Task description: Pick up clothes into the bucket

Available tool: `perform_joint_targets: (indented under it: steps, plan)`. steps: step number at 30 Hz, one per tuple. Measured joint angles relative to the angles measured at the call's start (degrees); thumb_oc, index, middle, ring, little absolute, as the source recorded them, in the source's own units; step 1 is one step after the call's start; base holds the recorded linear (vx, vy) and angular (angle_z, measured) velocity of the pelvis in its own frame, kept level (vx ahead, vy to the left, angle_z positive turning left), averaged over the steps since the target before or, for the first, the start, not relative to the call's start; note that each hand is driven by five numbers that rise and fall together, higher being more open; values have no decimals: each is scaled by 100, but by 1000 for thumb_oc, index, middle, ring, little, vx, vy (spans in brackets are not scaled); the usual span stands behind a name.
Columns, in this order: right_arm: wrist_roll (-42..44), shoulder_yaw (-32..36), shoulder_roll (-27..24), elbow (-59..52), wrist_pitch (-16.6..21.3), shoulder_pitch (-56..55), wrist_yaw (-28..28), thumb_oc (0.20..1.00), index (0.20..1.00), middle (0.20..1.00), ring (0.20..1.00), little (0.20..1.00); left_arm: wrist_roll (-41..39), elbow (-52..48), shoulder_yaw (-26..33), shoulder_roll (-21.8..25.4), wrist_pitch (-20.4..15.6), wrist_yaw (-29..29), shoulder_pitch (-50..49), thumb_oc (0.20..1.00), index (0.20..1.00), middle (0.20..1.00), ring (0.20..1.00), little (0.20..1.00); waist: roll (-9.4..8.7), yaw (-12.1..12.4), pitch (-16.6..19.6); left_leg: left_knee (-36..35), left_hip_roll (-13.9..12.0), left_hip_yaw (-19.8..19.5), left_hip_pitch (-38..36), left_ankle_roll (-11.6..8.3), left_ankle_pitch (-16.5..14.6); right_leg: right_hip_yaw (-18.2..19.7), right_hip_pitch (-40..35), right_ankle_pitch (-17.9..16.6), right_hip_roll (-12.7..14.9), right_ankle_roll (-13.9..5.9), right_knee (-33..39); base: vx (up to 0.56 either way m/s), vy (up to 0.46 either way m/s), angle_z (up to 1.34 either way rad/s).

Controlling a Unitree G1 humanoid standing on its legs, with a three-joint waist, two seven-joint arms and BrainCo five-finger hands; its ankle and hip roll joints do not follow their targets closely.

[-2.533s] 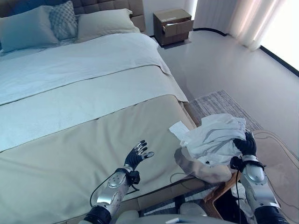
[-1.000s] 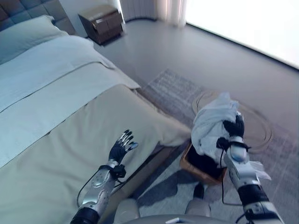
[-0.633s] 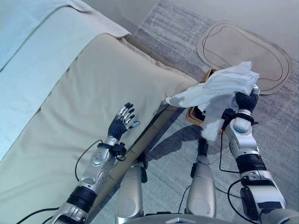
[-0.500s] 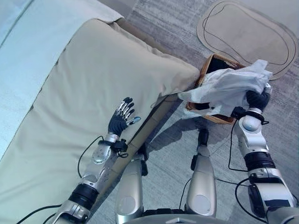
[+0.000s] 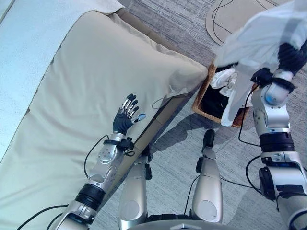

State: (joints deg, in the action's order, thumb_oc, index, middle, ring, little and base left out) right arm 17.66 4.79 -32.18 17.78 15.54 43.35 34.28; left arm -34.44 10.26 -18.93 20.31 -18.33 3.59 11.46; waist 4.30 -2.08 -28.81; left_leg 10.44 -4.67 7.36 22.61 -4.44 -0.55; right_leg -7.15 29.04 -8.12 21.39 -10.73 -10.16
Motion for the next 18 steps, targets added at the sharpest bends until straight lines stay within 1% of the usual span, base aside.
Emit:
perform_joint_targets:
  steps: [7,11,17,18]
  plan:
    - [-50,-167,-352,25,-1,308,132,200,200,200,200,200,-2,2,16,54,0,33,-18,1000,1000,1000,1000,1000,-2,3,4,-86,11,-7,-100,18,32,-19,-79,-1,-3,1,13,13,4,1]
    - [-384,-180,-382,99,-38,211,184,200,200,200,200,200,-2,2,15,74,-2,55,-30,1000,1000,1000,1000,1000,-3,-12,4,-104,11,25,-98,35,47,9,-42,-1,-12,2,13,-10,2,-2]
    - [-482,-312,-375,442,-197,-71,127,200,200,200,200,200,-2,1,14,64,-13,68,-26,1000,1000,1000,1000,1000,-2,-30,5,-125,5,80,25,34,56,84,168,-3,-33,2,0,-24,5,-8]
    - [-510,-375,-354,665,-211,-97,92,200,200,200,200,200,-2,0,12,59,-15,94,-32,1000,1000,1000,1000,1000,-2,-25,4,-117,9,110,74,34,57,141,265,-4,-33,3,-46,-34,16,-8]
